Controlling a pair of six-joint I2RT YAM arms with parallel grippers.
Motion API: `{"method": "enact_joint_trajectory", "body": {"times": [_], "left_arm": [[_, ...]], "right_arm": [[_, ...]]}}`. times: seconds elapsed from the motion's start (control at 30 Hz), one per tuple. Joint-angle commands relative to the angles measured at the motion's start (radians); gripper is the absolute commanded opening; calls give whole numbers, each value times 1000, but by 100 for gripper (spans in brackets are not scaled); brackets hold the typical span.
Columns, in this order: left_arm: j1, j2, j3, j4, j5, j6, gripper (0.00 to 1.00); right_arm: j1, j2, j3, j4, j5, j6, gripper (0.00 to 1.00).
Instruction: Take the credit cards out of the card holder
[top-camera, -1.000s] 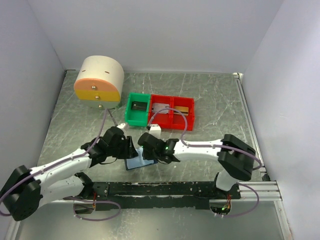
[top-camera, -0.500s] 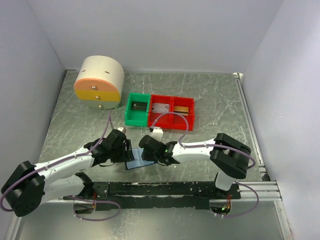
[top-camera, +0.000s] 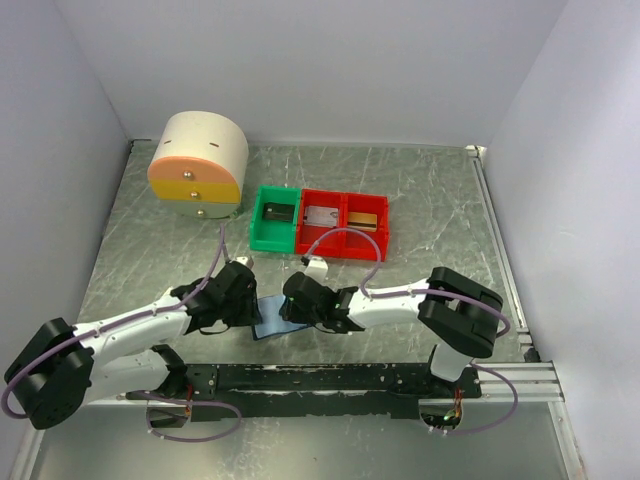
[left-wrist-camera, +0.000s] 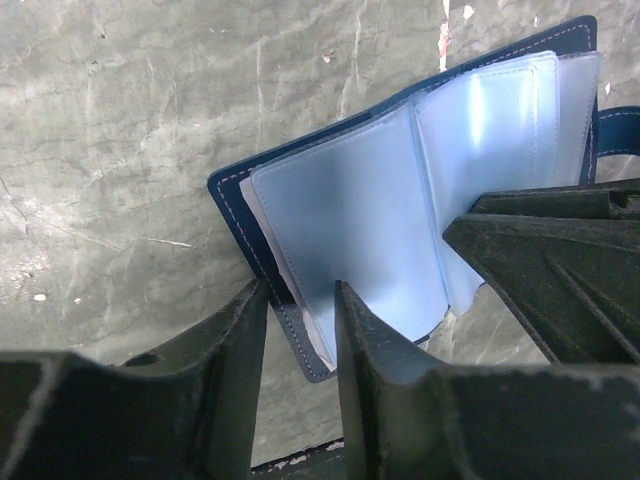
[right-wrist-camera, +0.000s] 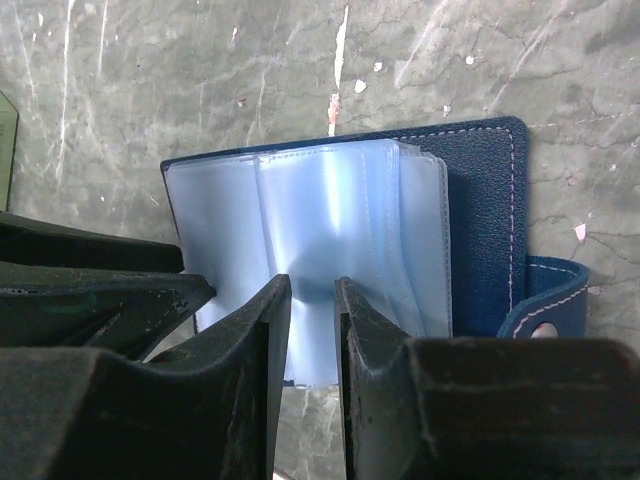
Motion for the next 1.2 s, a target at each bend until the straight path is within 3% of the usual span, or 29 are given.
{"method": "enact_joint_trajectory", "body": {"times": [0.0,0.1,0.2,0.33,0.5,0.77,0.93,1.17], "left_arm": [[-22,6,3,209,155,-22,36],[-23,-4,-18,295,202,-40,21],[-23,-19,-14,280,185,-38,8],[-24,-19,39,128,73,0,9],[-24,-29,95,-24,-52,4,24],[-22,-110,205,-192,-229,19,57],[-21,-118,297,-257,-278,66,68],[-2,-122,407,-302,-339,155,87]], "right_arm": [[1,44,-78,-46,-60,13,25],[-4,40,-98,-12,-79,19,25],[-10,35,-104,-9,-86,15,25],[-18,-18,-102,-37,-68,-11,26],[-51,-170,-63,-158,18,-70,36],[-125,-450,-9,-277,102,-172,42],[-194,-590,-3,-303,190,-218,53],[-314,-665,-7,-296,171,-326,64]]}}
